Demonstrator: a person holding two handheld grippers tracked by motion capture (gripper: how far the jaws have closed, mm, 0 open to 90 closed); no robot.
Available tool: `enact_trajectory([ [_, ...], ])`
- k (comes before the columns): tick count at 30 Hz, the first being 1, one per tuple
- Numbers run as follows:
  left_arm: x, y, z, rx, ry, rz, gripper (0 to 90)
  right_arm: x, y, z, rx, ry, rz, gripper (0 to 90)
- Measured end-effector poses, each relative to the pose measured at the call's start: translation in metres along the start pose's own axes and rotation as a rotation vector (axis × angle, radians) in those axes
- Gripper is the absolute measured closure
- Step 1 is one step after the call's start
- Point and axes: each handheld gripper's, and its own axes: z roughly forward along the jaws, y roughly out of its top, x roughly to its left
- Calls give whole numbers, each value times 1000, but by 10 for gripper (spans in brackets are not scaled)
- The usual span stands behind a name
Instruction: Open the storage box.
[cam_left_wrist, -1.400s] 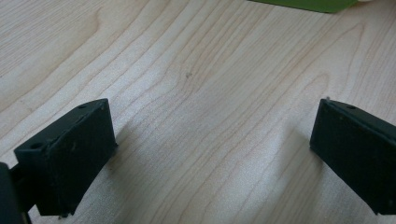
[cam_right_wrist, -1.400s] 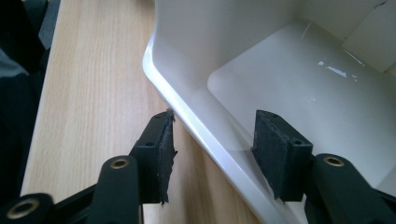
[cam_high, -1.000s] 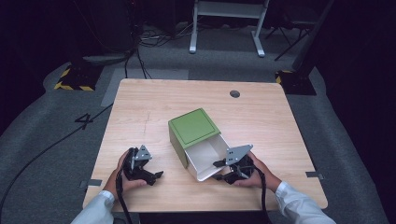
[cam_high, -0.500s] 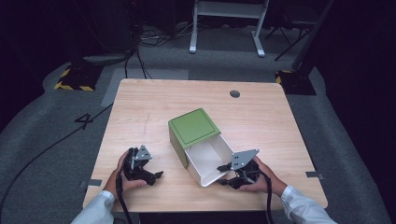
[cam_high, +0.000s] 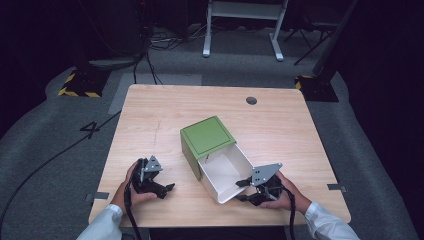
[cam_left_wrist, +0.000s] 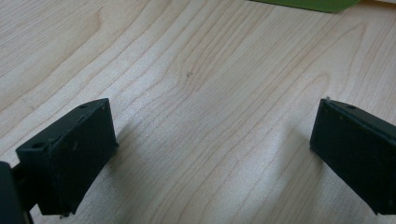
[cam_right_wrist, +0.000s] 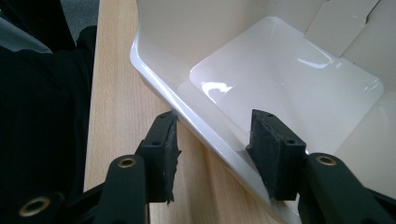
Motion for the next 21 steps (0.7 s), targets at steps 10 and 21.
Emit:
enact_trajectory([
  [10,0,0,0,-1,0,-1,5,3,0,-5,-8,-11,-6,538],
  [21,0,0,0,0,0,0,5,3,0,-19,-54,-38,4,511],
])
